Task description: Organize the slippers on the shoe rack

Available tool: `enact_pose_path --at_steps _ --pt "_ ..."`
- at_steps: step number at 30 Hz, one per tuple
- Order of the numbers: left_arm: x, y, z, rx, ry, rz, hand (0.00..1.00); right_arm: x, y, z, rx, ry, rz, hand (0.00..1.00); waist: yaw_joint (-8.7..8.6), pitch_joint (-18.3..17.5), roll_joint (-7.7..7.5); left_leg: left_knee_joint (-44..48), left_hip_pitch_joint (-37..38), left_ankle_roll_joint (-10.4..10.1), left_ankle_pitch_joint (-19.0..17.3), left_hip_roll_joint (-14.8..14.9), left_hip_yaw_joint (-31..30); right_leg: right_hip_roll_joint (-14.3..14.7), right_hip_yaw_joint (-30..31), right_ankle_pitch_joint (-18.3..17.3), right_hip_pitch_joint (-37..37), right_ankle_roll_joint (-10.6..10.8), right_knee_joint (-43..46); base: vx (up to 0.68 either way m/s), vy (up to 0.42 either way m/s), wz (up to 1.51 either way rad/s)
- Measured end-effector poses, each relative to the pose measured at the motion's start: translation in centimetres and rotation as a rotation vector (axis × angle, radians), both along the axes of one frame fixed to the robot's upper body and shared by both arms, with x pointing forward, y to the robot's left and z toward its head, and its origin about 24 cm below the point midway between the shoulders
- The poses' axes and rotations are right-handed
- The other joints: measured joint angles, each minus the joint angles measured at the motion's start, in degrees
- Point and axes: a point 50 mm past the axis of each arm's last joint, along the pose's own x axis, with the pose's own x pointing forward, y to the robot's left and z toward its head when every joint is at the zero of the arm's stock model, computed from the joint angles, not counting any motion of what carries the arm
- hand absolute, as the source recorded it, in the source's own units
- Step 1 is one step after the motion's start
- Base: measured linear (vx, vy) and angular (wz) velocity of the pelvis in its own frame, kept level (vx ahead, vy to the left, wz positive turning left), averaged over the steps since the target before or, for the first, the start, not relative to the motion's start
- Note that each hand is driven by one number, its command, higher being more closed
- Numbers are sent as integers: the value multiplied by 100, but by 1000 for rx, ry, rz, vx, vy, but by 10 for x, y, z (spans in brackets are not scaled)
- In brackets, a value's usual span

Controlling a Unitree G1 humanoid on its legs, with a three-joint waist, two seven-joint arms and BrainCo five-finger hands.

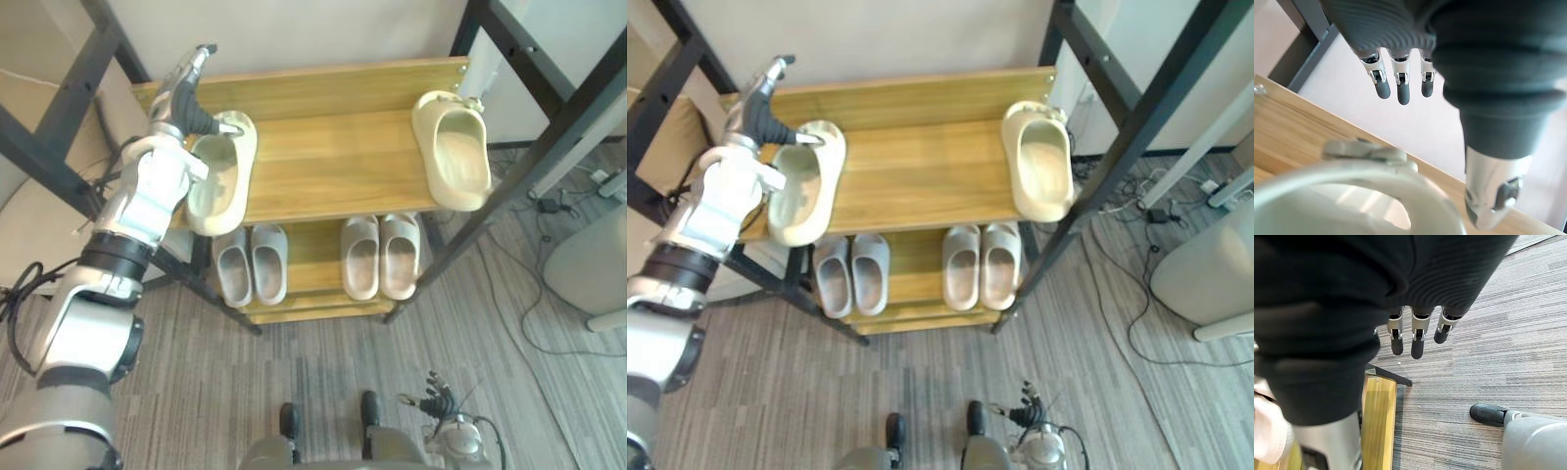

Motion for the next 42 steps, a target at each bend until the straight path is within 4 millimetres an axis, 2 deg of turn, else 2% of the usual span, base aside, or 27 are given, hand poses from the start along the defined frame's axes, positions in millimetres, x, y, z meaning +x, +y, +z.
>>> enact_pose_path --at_steps 8,18,29,37,38,42 --pt "-3 -4 3 -3 -22 -24 0 -3 4 -2 3 16 22 0 6 0 0 -1 36 -2 3 0 -63 0 -91 0 89 -1 -38 -3 -5 3" --pt "-7 6 -13 -8 15 0 0 -9 5 -8 5 57 26 0 35 0 0 -6 41 -2 3 -4 -77 4 -115 0 110 -1 -53 2 0 0" --pt "-7 12 -14 18 20 43 0 -7 4 -6 2 46 26 0 74 0 -4 1 -129 -9 7 12 -55 14 -112 3 -57 -5 -50 3 -4 -1" --pt "-7 13 -13 31 19 58 0 1 5 0 0 5 29 0 95 65 -112 9 -235 -9 5 24 73 22 0 28 -239 -21 -30 -8 -4 -8" --pt "-7 16 -12 22 18 67 100 3 5 1 -1 -4 29 0 96 72 -138 9 -233 -11 3 30 108 30 49 38 -254 -23 -32 3 -3 -12" --pt "-6 17 -3 19 -5 72 100 5 4 3 -1 -19 27 0 102 87 -188 9 -248 -17 -12 34 238 40 157 80 -326 -17 -49 2 -3 -18"
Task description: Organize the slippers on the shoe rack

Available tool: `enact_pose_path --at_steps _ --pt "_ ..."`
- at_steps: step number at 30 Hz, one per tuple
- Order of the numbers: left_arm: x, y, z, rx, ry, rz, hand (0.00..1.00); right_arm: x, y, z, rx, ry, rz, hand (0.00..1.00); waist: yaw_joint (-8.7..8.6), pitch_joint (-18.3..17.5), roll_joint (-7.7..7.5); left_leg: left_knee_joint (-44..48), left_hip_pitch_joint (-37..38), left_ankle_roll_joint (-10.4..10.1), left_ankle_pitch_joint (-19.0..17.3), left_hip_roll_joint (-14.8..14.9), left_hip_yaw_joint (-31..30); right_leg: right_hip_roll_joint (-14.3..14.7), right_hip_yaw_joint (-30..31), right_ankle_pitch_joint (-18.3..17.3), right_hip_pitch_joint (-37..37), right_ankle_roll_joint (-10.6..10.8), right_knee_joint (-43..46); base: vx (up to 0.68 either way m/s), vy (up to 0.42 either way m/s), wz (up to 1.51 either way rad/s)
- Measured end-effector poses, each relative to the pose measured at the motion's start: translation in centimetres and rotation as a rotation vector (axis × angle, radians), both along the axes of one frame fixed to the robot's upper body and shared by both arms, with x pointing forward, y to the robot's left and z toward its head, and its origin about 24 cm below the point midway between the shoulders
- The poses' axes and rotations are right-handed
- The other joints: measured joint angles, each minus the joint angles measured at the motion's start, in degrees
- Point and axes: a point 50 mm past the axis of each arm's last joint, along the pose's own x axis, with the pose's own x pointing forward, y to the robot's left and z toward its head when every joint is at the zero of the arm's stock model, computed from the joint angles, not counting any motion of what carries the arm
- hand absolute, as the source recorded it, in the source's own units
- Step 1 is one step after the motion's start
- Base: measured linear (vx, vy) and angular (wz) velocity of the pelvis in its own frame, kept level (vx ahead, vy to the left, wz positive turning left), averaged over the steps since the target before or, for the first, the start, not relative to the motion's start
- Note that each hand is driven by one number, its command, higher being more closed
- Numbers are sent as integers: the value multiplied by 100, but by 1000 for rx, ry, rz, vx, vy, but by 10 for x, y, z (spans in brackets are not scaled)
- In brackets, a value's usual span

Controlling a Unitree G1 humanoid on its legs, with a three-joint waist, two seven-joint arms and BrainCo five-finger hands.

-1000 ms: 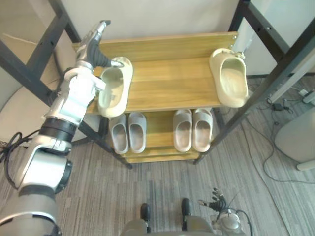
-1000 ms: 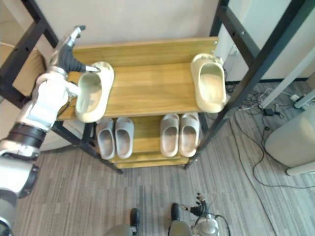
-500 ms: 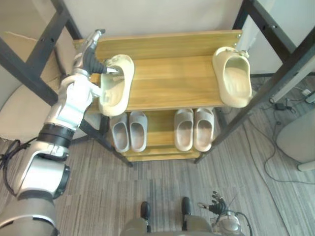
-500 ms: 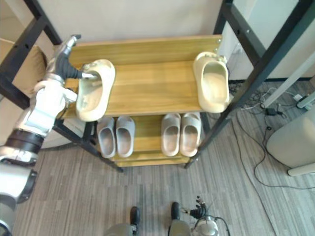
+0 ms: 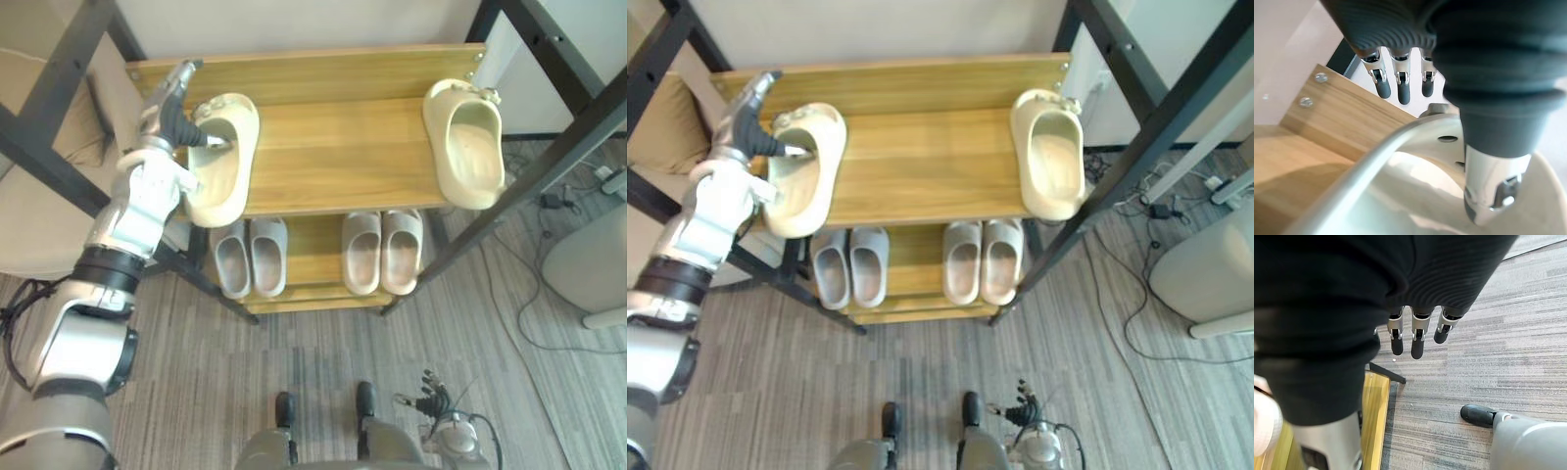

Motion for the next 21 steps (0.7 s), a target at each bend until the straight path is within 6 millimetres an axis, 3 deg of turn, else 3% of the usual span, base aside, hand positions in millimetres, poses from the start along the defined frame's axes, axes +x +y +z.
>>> enact_pose_path --at_steps 10,21 --pt "2 0 10 -26 -18 -1 100 3 1 2 3 -15 1 0 -109 12 -20 0 18 7 -8 -12 51 7 116 66 -14 3 -49 -2 -5 -5" --pt "5 -11 5 -79 -11 -47 100 -6 2 -6 7 39 -7 0 -215 26 10 -5 114 31 8 -105 20 -20 174 285 248 32 -425 -10 -2 0"
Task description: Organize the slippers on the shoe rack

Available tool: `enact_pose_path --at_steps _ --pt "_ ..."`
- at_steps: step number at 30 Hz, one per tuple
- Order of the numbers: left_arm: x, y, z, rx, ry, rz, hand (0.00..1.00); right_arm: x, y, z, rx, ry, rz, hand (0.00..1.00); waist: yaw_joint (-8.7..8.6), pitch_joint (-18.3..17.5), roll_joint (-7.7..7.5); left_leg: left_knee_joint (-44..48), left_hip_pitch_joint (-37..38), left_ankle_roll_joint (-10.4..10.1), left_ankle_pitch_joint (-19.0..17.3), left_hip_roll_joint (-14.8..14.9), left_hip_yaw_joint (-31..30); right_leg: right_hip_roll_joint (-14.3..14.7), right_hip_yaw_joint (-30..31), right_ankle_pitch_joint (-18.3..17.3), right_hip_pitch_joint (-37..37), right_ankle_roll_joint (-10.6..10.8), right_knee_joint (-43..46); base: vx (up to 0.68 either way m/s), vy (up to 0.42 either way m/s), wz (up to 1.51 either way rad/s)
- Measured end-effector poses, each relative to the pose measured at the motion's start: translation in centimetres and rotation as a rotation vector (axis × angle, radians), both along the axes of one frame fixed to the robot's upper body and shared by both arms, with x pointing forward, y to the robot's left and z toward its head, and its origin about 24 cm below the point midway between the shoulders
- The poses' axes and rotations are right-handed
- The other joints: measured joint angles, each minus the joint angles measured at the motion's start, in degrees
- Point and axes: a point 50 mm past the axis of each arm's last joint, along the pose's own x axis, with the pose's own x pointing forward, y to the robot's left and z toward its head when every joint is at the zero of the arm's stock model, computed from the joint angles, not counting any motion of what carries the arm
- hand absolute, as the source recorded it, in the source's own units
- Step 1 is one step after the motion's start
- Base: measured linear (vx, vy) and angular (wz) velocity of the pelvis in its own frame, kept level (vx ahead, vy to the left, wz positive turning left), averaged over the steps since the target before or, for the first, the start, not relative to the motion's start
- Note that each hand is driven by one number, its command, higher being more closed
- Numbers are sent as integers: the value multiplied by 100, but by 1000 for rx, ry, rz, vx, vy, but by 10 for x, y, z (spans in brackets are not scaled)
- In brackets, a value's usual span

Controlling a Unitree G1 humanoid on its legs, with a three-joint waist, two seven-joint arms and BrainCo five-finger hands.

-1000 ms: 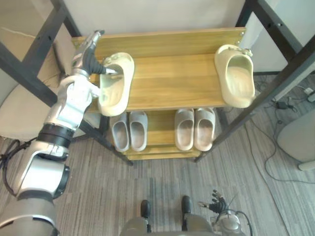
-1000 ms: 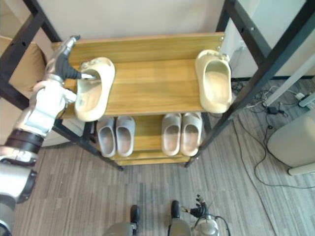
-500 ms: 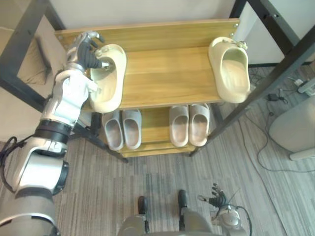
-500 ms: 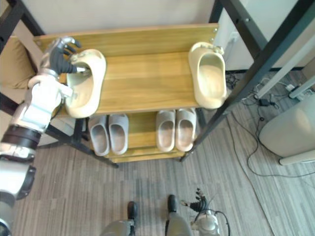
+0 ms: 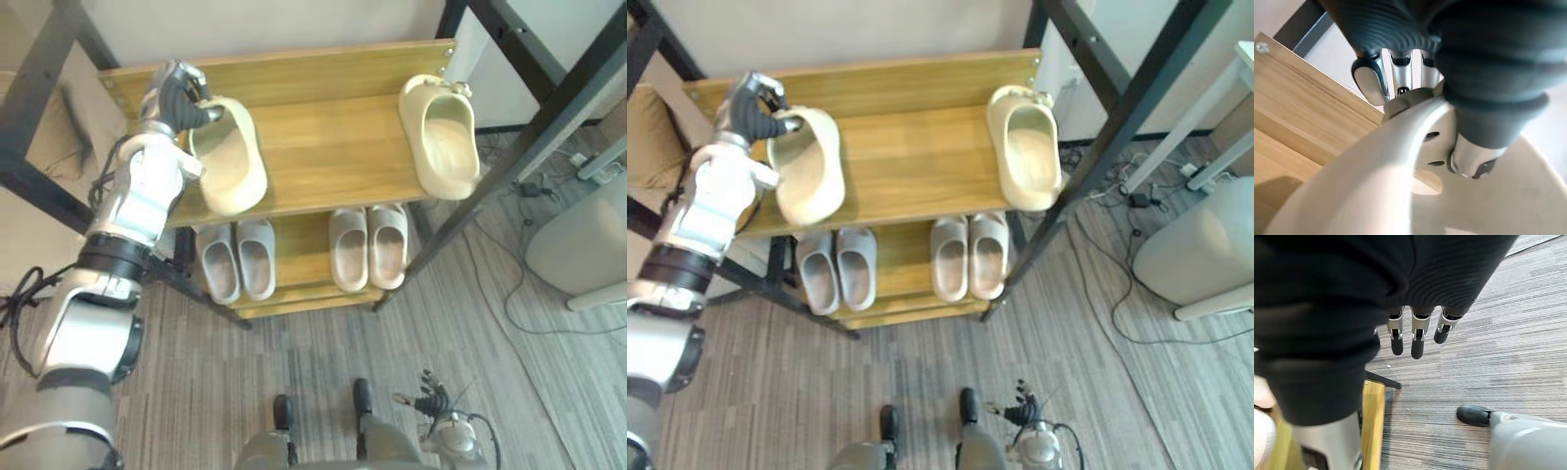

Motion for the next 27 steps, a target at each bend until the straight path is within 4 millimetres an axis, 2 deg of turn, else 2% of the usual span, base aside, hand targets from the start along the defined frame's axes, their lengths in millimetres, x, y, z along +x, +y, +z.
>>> enact_pose_path --at_steps 6,8,16,20,24,27 --pt "1 -6 -3 -1 0 -16 100 -3 -1 -4 -2 26 -3 0 -67 9 84 -22 -14 42 28 -79 -5 -60 6 114 60 44 -177 0 0 0" --pt "1 -8 -4 -5 -2 -20 100 0 -2 -3 -7 20 -2 0 -142 23 171 -36 -14 69 46 -131 -10 -107 6 132 59 71 -183 0 0 0" --pt "1 -19 -6 48 -34 -20 100 3 -4 -4 -12 24 -10 0 -317 71 267 -51 -23 94 61 -201 17 -167 68 161 16 114 -187 -18 15 -3" --pt "0 -27 6 108 -97 -12 100 7 -13 0 -36 3 -54 0 -349 124 384 -114 -123 150 100 -255 149 -203 191 262 -165 151 -222 -10 16 -14" --pt "1 -38 14 151 -136 -21 100 10 -12 1 -37 -15 -63 0 -516 128 391 -118 -145 152 97 -268 176 -211 252 284 -200 161 -255 9 0 -7" --pt "2 -45 27 159 -175 -25 100 14 -14 4 -23 -37 -89 0 -532 143 404 -118 -257 153 97 -271 294 -205 375 346 -371 159 -257 -2 -11 -16"
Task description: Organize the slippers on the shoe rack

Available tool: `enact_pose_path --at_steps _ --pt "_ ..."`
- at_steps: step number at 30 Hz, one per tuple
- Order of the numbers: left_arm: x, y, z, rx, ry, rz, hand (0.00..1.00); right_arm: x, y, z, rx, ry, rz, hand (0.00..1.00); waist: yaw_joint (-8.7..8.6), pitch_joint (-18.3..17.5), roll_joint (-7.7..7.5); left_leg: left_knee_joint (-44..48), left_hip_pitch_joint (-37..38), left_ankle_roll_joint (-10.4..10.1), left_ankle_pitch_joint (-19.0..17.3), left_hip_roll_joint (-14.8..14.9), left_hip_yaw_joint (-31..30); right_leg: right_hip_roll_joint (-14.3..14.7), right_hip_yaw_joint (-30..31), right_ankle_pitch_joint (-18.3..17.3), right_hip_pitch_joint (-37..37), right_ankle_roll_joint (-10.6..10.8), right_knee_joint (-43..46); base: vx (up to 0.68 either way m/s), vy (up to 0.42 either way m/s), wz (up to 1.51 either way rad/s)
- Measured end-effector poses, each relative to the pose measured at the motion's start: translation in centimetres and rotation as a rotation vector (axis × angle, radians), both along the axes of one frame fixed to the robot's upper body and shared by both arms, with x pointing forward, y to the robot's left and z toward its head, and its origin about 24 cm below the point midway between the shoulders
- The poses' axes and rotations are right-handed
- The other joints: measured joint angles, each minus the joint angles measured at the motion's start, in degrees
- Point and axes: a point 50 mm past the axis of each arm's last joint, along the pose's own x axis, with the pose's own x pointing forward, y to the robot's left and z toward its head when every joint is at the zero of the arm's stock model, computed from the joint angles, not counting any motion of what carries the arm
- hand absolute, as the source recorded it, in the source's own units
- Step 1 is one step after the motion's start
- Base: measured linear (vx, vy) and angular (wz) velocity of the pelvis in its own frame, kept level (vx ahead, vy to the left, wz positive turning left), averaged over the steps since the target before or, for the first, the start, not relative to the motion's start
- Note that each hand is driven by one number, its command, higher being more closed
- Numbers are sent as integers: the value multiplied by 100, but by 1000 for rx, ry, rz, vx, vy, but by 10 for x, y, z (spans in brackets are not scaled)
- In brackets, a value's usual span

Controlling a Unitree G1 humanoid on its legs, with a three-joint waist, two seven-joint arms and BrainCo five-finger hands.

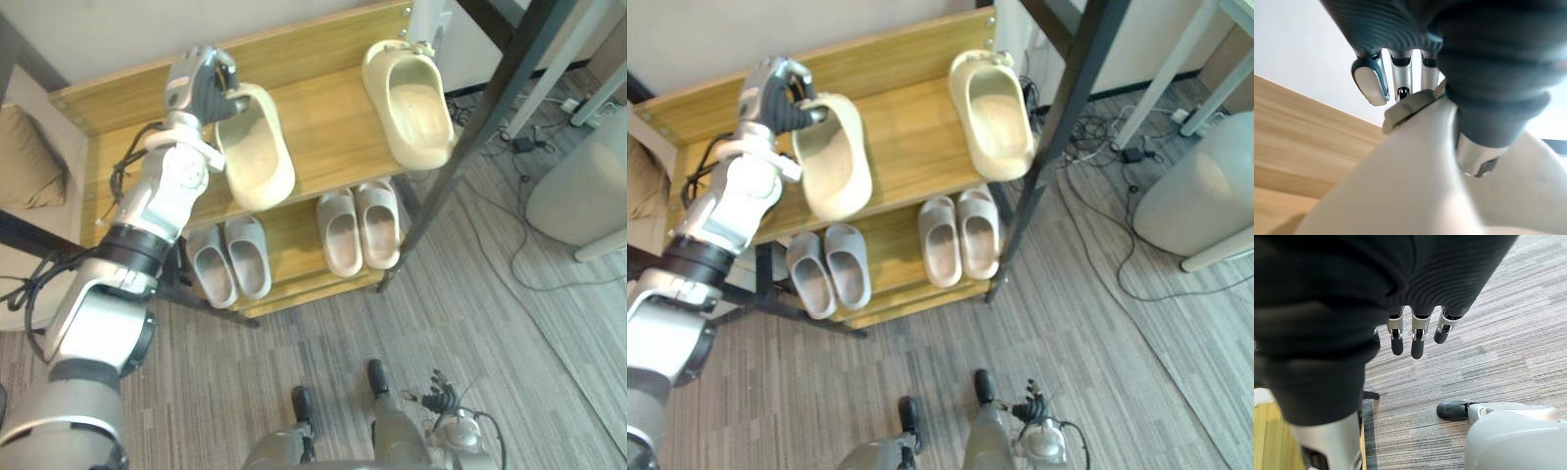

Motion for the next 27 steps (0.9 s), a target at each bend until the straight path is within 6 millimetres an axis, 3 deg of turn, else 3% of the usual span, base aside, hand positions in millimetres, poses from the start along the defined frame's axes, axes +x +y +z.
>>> enact_pose_path --at_steps 10,11,27 --pt "4 -21 26 -3 -53 -29 100 0 -6 2 0 -17 -39 0 -63 69 83 -6 -49 0 0 -1 104 4 116 40 -111 3 0 2 -16 -7" --pt "4 -22 27 -5 -56 -30 0 0 -6 2 0 -19 -39 0 -63 71 86 -11 -49 1 -1 1 124 3 129 46 -125 8 0 2 -24 -13" --pt "15 -45 22 -101 -12 -32 0 -2 -4 2 -8 -29 -64 0 -72 112 122 -92 -39 9 6 6 185 -3 174 58 -178 11 1 1 -3 -1"
